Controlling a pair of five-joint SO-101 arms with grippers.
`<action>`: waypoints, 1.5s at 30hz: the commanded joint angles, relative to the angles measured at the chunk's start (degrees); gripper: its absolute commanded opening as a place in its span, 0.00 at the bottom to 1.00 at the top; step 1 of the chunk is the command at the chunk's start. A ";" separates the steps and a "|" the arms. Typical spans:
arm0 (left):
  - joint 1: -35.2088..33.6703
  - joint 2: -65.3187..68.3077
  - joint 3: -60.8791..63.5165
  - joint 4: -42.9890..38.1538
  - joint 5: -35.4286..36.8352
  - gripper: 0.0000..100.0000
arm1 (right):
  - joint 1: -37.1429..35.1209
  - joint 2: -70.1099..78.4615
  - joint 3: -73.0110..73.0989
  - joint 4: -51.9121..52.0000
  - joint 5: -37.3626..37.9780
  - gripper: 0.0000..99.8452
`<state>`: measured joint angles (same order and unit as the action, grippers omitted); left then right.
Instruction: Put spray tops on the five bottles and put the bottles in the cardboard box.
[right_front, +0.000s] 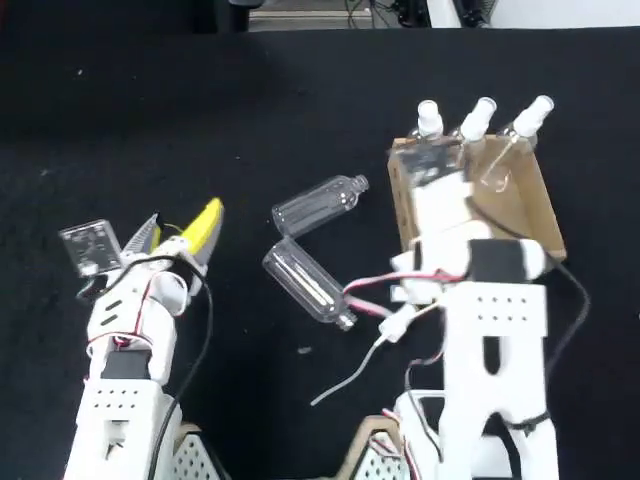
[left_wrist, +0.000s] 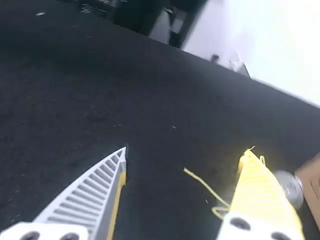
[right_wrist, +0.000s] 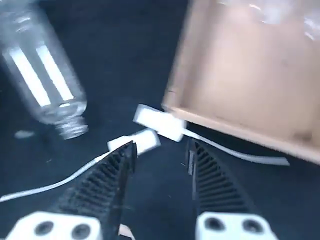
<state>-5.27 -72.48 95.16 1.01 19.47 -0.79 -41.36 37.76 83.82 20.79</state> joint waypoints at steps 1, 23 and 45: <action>-4.53 -0.62 -0.92 -0.97 5.80 0.33 | -11.60 -1.89 3.21 -2.11 0.00 0.14; -6.90 -0.62 -1.19 -0.97 8.18 0.33 | -33.76 9.54 18.24 -34.20 -6.77 0.27; -6.81 -0.62 -1.19 -0.97 8.18 0.33 | -11.16 5.41 -0.40 -5.80 -5.54 0.01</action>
<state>-11.78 -72.48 95.16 1.01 27.12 -17.32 -26.86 44.88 65.71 14.02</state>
